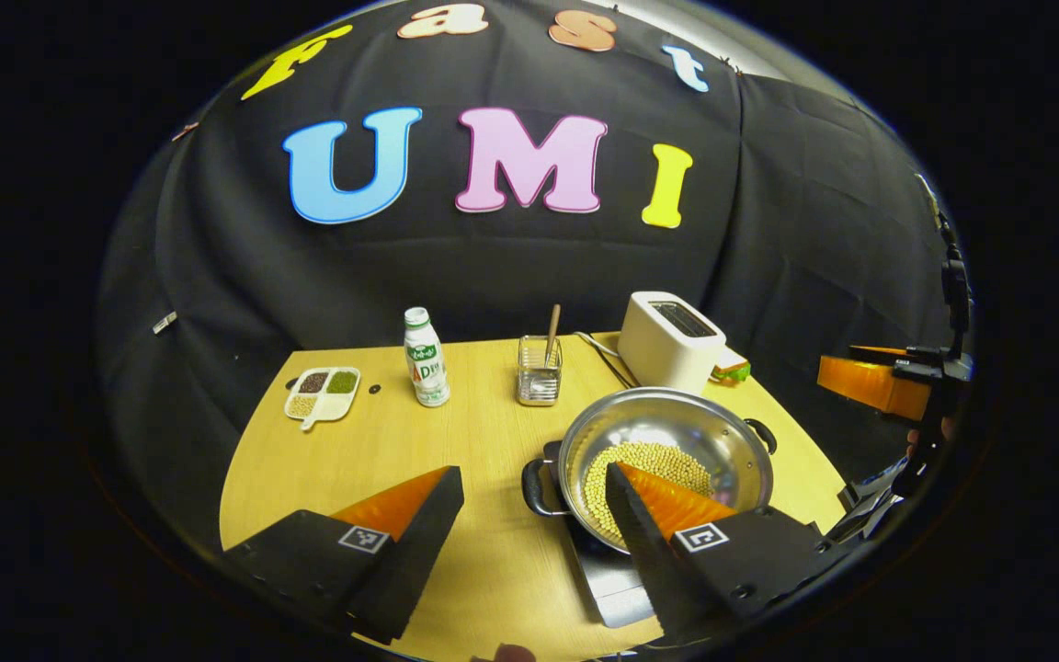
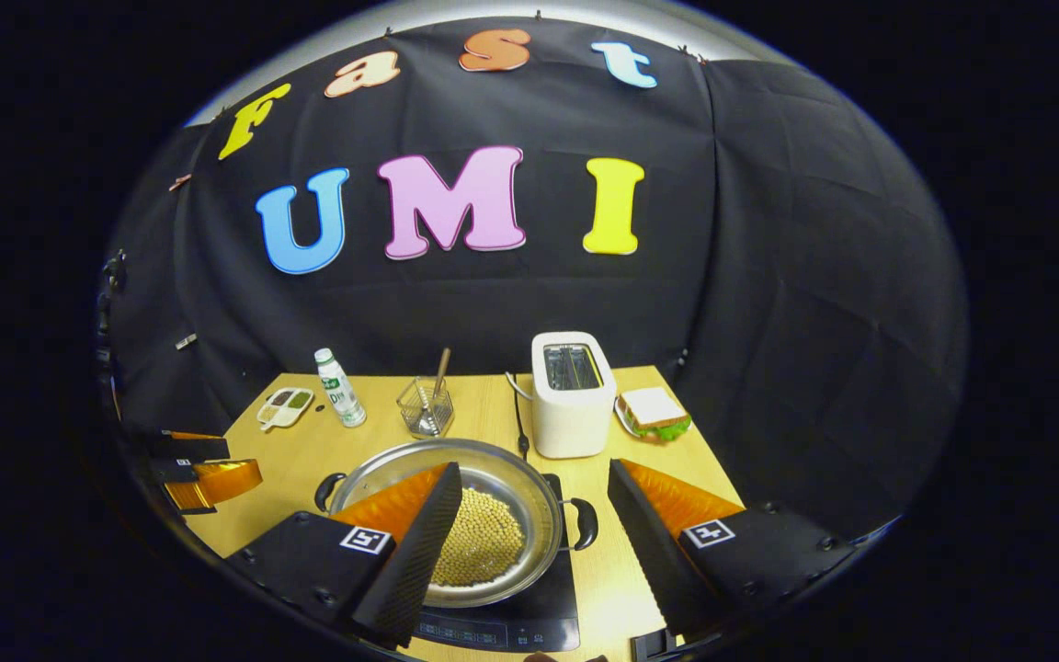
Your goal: First push the handle of the pot to place it horizontally, then grasp the pot with both hands and set it on the induction cooktop.
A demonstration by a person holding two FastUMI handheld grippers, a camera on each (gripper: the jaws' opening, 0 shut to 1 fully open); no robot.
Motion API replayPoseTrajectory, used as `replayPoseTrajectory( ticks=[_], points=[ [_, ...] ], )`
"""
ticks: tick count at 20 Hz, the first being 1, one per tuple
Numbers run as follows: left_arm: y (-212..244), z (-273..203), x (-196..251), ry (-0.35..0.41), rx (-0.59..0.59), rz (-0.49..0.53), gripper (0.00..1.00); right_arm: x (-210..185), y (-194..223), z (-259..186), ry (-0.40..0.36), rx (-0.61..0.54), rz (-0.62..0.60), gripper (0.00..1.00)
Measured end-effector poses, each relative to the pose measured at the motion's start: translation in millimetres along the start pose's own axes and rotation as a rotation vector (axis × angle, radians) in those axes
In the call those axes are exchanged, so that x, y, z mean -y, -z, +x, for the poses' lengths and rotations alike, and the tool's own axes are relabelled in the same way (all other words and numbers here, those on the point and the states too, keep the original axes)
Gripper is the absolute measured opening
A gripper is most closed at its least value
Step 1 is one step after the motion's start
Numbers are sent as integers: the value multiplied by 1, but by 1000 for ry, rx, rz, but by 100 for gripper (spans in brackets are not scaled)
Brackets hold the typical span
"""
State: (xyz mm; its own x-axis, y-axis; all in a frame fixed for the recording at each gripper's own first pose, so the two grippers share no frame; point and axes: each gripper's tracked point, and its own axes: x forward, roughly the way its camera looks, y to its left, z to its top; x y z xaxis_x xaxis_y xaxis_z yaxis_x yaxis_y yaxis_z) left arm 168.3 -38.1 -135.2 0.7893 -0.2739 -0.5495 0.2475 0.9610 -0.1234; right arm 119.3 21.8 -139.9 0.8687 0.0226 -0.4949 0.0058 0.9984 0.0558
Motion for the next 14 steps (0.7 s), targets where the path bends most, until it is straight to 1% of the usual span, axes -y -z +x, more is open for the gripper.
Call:
replayPoseTrajectory(
  ticks=[5, 7, 11, 14],
  points=[
    [-26, -43, -12, -7, 125, -6, 96, -30, -34, -44, 15, 120, -21, 99],
    [-35, -59, -21, -30, 178, 10, 96, -40, -43, -60, 18, 161, -25, 98],
    [-51, -93, -29, -54, 288, -9, 96, -60, -59, -89, 12, 254, -50, 98],
    [-61, -116, -41, -91, 369, 17, 96, -70, -73, -109, 19, 330, -55, 98]
  ],
)
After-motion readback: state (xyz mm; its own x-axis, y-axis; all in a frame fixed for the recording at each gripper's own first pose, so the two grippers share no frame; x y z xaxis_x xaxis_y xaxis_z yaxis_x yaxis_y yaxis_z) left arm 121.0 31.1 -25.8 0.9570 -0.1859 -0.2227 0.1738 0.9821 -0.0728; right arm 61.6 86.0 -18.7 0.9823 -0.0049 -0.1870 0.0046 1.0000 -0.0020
